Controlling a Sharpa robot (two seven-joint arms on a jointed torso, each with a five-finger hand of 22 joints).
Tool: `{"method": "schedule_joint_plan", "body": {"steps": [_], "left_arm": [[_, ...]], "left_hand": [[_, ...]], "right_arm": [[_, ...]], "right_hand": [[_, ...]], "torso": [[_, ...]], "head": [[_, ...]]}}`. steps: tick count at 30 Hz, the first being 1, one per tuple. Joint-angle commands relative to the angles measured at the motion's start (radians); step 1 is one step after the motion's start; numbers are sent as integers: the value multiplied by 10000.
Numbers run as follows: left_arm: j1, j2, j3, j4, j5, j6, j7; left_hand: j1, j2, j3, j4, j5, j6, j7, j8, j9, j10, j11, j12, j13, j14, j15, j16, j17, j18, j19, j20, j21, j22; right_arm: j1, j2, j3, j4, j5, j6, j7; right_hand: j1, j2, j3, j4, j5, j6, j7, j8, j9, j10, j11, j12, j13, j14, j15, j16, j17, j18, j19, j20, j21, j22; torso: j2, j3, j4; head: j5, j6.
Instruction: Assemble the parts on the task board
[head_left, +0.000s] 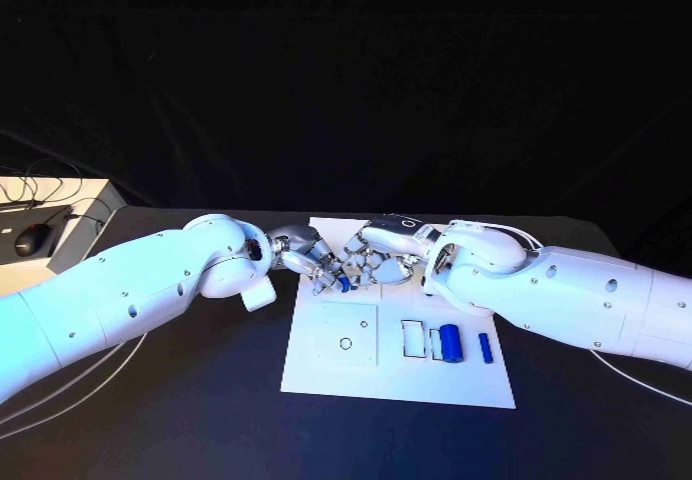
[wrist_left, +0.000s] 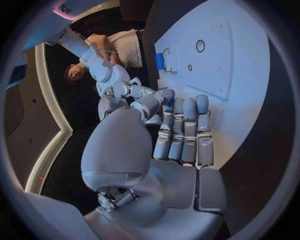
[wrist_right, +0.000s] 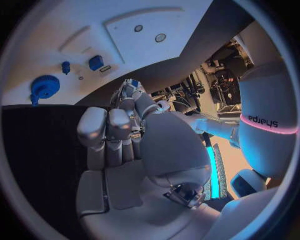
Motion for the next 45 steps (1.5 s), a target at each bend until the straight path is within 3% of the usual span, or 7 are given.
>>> {"method": "schedule_joint_plan", "body": {"steps": [1, 11, 13, 21, 31, 40, 45], "left_arm": [[15, 20, 24, 122, 123, 320, 103], [14, 34, 25, 137, 116, 275, 110], [14, 33, 25, 130, 110, 255, 108], [14, 33, 25, 116, 95, 158, 140], [15, 46, 25, 130, 271, -45, 170], [15, 42, 25, 98, 299, -8, 104], [16, 35, 24, 69, 210, 45, 32]], "left_hand": [[-37, -34, 48, 2, 46, 221, -193, 37, 1579, -10, -60, 63, 17, -49, 13, 34, 15, -168, -83, -4, 64, 205], [9, -57, 81, 56, 46, 209, -190, 36, 1653, -29, -60, 93, 30, -76, 13, 68, 46, -161, -138, 0, 184, 193], [15, -58, 86, 55, 46, 208, -190, 35, 1655, -30, -60, 95, 30, -76, 13, 68, 47, -160, -139, 1, 187, 193], [14, -73, 103, 73, 51, 209, -189, 37, 1676, -31, -62, 109, 36, -76, 12, 78, 54, -156, -145, 6, 207, 193], [2, -84, 104, 100, 45, 207, -185, 38, 1700, -32, -60, 115, 37, -81, 16, 83, 60, -153, -151, 13, 212, 187], [41, -90, 120, 130, 39, 188, -181, 36, 1738, -52, -55, 129, 41, -99, 19, 85, 67, -146, -167, 22, 227, 189], [53, -86, 130, 134, 45, 180, -180, 33, 1742, -58, -52, 130, 41, -107, 21, 81, 66, -145, -172, 23, 231, 190]], "right_arm": [[-17, 26, -41, -9, -371, 606, -132], [-20, -51, -79, 88, -359, 1176, -82], [-20, -71, -81, 114, -342, 1241, -62], [-22, -69, -87, 161, -282, 1398, -28], [-32, -23, -107, 122, -245, 1464, -6], [-38, -50, -120, 102, -190, 1004, 77], [-41, -110, -121, 111, -115, 313, 170]], "right_hand": [[18, -111, -24, 80, -81, -62, -39, -67, -12, 245, -215, -88, 127, 10, -58, 98, 16, -133, 99, -1, -122, 199], [55, -88, -110, 85, -219, 75, -32, -57, -11, 215, -186, -166, 314, -70, -33, 120, -42, -125, 183, 36, -536, 640], [51, -61, -163, 79, -247, 117, -19, -64, -13, 218, -165, -187, 374, -88, -15, 179, -42, -141, 313, 39, -845, 1071], [61, -27, -289, 86, -269, 157, -17, -82, -5, 216, -149, -164, 471, -90, 4, 307, -2, -173, 661, 50, -1623, 2116], [32, 10, -328, 160, -330, 383, 30, -64, -10, 203, -65, -102, 528, -84, 54, 400, 71, -165, 815, 94, -1822, 2375], [-105, 248, -270, 384, -415, 1155, -22, -29, 18, 208, -34, -24, 583, -21, 79, 508, 159, -157, 879, 124, -1716, 2409], [-14, 524, 126, 512, -1017, 1523, -76, -31, 19, 183, -62, -34, 592, 11, 53, 559, 221, -161, 908, 102, -1668, 2422]], "torso": [[8, 10, -28], [2, 19, -14], [5, 19, -8], [0, 16, -11], [0, 13, -8], [1, 23, -18], [4, 32, -15]], "head": [[-1, -20], [-11, -61], [-11, -66], [-23, -71], [-30, -87], [-21, -96], [-13, -96]]}}
